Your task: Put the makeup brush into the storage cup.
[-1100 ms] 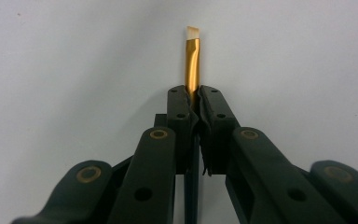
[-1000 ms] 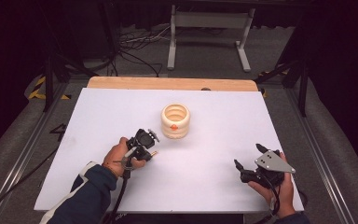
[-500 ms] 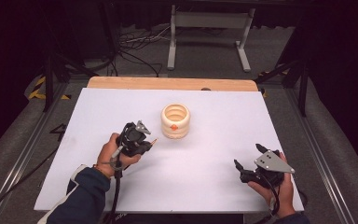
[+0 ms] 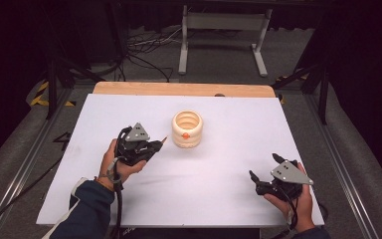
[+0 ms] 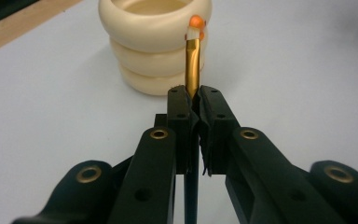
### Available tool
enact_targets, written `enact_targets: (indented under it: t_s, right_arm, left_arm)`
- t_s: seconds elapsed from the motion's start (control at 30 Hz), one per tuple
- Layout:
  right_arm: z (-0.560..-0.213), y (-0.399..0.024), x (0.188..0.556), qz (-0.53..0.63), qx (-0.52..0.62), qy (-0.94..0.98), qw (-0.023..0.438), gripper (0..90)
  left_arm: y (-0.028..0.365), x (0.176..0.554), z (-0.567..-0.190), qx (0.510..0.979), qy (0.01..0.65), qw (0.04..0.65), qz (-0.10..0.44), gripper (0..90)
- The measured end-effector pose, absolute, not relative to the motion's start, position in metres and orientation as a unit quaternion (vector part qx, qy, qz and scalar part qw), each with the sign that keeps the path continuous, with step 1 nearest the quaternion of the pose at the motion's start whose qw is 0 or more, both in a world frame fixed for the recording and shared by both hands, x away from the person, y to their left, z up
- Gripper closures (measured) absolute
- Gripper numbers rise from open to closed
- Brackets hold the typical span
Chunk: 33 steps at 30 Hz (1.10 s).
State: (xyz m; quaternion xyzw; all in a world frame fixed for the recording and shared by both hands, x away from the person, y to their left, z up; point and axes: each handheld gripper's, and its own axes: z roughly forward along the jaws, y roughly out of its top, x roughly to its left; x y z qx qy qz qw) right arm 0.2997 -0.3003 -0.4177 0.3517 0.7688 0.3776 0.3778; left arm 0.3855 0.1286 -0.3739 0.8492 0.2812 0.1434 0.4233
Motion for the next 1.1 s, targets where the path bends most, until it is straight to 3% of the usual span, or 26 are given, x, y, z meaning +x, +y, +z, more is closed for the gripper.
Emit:
enact_targets:
  t_s: [0.57,1.1]
  right_arm:
    - [-0.417,-0.301,0.299,0.380,0.352,0.764,0.385,10.5]
    - [-0.415,-0.302,0.296,0.404,0.342,0.753,0.390,9.2]
  left_arm:
    - [0.131,0.382,-0.356,0.812,0.259,0.491,0.182,83.5]
    - [0.134,0.383,-0.318,0.745,0.217,0.595,0.207,83.5]
